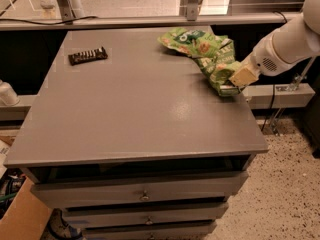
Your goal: Move green jalapeno chip bag near green rice chip bag
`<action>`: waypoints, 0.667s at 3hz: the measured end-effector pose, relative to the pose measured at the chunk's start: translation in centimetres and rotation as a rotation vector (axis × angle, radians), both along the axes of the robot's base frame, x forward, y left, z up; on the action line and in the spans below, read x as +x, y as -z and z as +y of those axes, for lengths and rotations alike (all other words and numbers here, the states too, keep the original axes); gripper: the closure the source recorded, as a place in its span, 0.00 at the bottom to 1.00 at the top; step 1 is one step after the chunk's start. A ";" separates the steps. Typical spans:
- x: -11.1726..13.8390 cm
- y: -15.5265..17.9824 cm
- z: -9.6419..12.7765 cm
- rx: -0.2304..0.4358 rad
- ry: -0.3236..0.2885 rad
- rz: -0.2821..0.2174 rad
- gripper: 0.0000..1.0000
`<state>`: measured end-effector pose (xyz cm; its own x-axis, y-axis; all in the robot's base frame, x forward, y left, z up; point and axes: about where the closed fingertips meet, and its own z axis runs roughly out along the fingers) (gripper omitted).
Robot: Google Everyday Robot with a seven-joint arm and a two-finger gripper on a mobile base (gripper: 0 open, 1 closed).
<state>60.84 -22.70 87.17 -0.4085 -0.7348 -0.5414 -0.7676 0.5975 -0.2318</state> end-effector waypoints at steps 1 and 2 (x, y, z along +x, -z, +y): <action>3.3 1.2 -1.7 -0.014 0.037 0.011 1.00; 5.5 2.3 -1.9 -0.020 0.049 0.031 1.00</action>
Offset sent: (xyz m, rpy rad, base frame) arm 0.0820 -0.0227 -0.0328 -0.0259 0.0482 -0.0676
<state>66.37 -24.56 84.85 -0.4607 -0.7237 -0.5138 -0.7443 0.6303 -0.2206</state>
